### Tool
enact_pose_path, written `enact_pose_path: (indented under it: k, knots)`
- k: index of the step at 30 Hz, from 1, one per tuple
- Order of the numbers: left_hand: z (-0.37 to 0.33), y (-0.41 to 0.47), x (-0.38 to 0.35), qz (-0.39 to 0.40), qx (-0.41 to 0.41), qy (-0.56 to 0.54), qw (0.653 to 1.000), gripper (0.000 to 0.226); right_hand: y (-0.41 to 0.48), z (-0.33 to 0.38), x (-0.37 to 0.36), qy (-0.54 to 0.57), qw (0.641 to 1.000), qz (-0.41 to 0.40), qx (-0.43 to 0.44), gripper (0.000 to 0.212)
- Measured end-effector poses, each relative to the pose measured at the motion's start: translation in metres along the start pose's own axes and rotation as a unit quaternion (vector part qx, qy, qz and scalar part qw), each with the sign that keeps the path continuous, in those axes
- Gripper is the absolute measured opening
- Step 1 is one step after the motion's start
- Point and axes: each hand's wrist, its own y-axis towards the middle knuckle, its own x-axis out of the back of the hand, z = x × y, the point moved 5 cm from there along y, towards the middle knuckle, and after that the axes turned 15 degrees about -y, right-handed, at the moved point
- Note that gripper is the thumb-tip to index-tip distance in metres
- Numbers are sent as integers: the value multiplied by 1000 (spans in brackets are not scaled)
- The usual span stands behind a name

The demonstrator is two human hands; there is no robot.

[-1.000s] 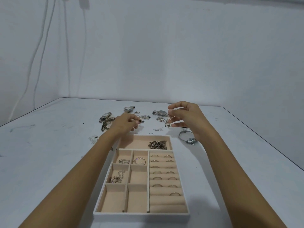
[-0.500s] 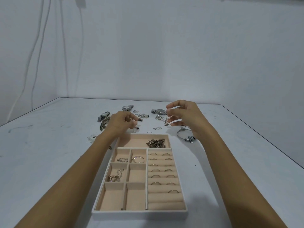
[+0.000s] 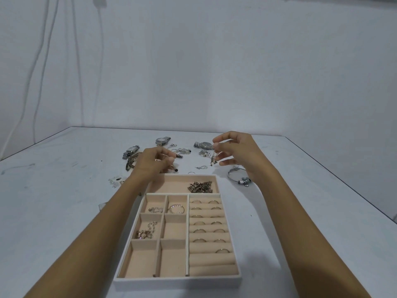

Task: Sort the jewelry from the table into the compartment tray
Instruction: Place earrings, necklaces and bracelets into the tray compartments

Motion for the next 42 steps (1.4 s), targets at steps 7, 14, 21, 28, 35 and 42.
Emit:
enact_pose_path:
  k: [7, 14, 21, 28, 35, 42]
  knots:
    - [-3, -3, -4, 19, 46, -120, 991, 16, 0, -1, -1, -4, 1000, 2, 0, 9]
    - [-2, -4, 2, 10, 74, -210, 975, 13, 0, -1, -2, -13, 1000, 6, 0, 10]
    - [-2, -6, 7, 0, 108, -323, 940, 14, 0, -2, -3, -23, 1000, 5, -3, 7]
    - [-10, -8, 10, 20, 86, -303, 949, 13, -1, 0, -4, -30, 1000, 8, -1, 7]
    - [-50, -24, 16, 0, -19, -195, 981, 13, -5, 7, -7, -34, 999, 14, 8, 7]
    - [-77, -63, 28, 54, -72, -142, 986, 11, -17, 30, -12, -8, 997, 51, 60, 20]
